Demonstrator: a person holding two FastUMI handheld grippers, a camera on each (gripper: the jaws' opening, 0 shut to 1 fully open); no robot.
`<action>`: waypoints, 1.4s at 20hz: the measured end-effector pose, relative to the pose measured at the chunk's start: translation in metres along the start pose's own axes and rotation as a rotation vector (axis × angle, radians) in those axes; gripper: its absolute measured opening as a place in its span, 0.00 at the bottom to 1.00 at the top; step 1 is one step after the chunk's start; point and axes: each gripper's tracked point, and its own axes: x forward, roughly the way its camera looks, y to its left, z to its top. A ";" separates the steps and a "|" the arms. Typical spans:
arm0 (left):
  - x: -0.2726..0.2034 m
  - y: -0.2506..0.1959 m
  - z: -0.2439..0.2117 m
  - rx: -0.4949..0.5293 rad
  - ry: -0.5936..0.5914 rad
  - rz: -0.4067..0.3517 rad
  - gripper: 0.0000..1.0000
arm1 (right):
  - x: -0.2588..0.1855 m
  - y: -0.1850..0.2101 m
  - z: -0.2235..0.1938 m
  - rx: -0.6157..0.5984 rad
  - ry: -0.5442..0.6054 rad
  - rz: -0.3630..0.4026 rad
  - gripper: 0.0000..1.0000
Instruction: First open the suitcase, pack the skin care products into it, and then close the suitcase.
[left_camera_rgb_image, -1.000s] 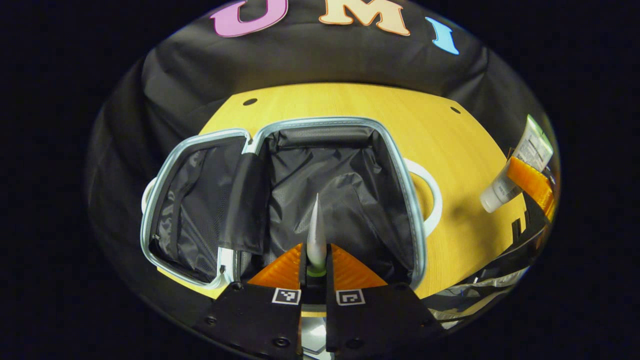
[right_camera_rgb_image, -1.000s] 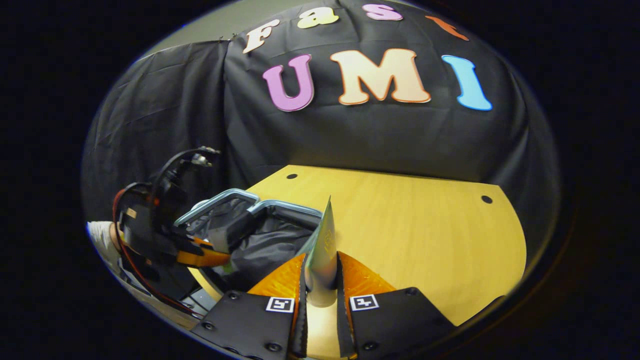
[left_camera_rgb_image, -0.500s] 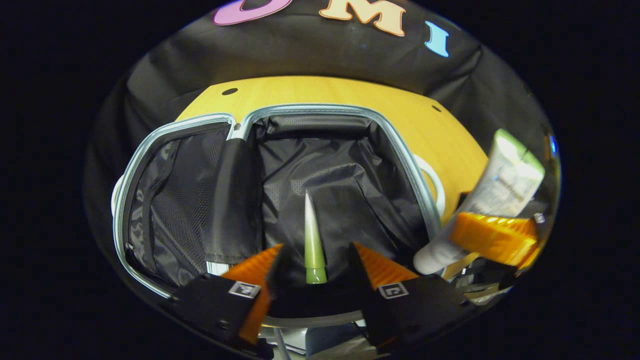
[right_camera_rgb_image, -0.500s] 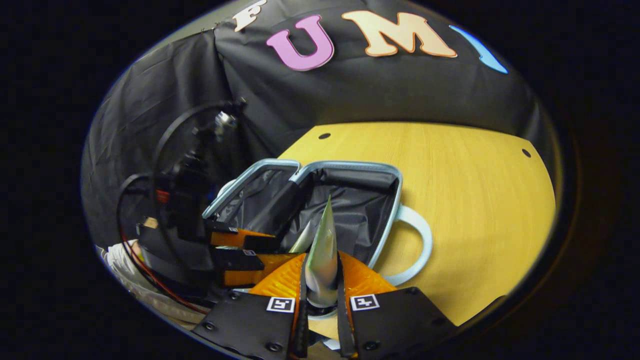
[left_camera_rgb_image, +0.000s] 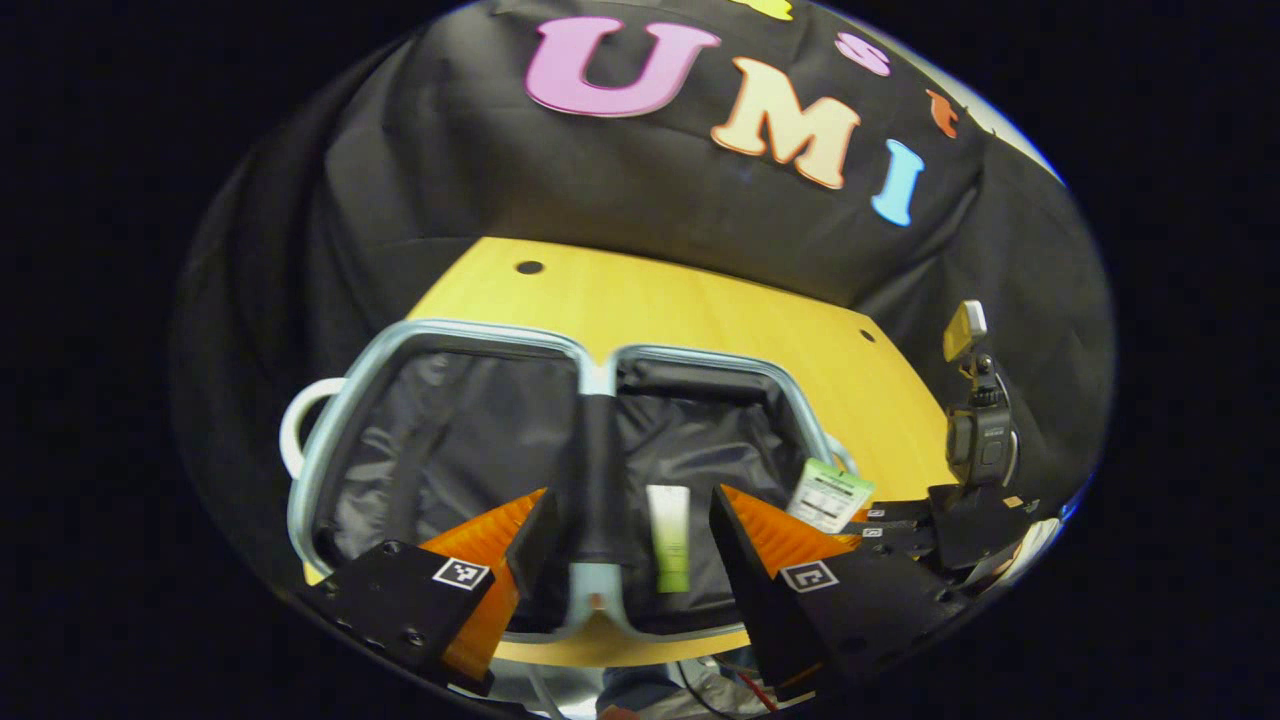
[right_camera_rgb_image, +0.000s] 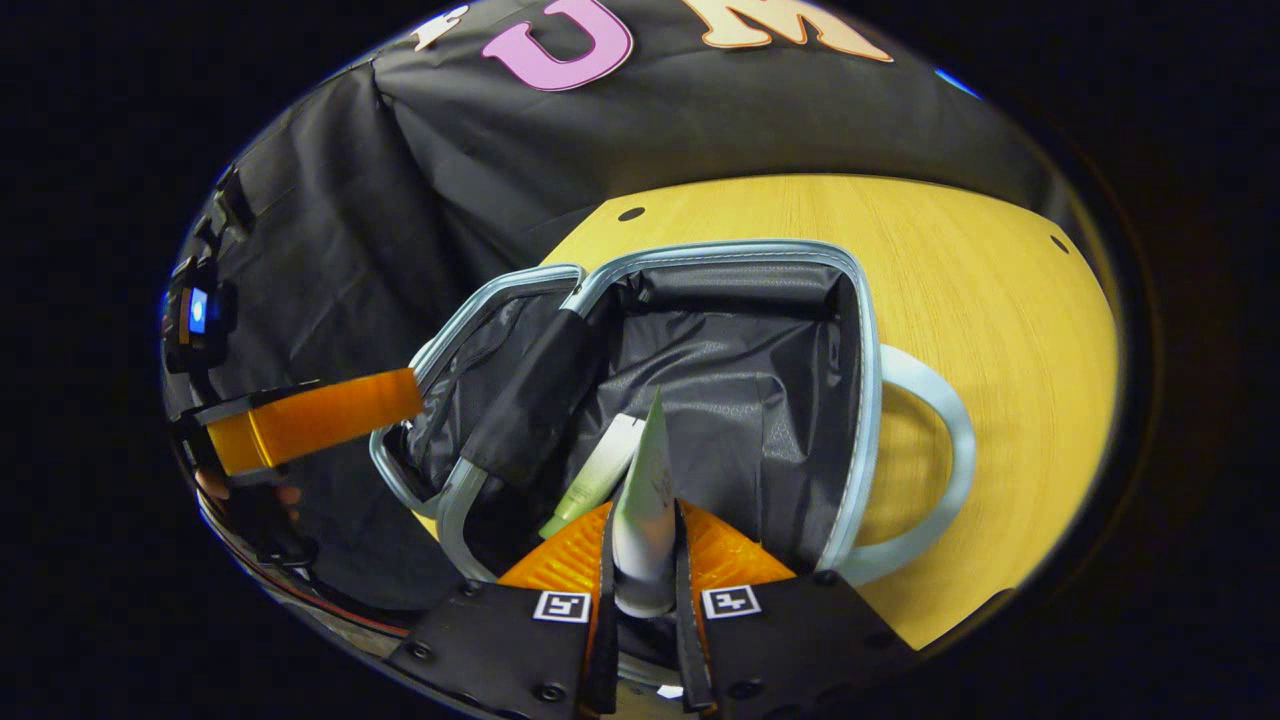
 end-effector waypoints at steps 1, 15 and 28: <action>-0.002 0.022 0.006 -0.017 -0.018 0.041 0.90 | 0.000 0.000 0.006 -0.013 -0.016 -0.007 0.29; 0.048 0.266 0.011 -0.205 0.048 0.351 0.89 | -0.123 -0.039 0.103 0.094 -0.456 -0.117 0.98; 0.076 0.279 0.006 -0.197 0.194 0.278 0.07 | -0.242 -0.146 0.092 0.166 -0.661 -0.495 0.98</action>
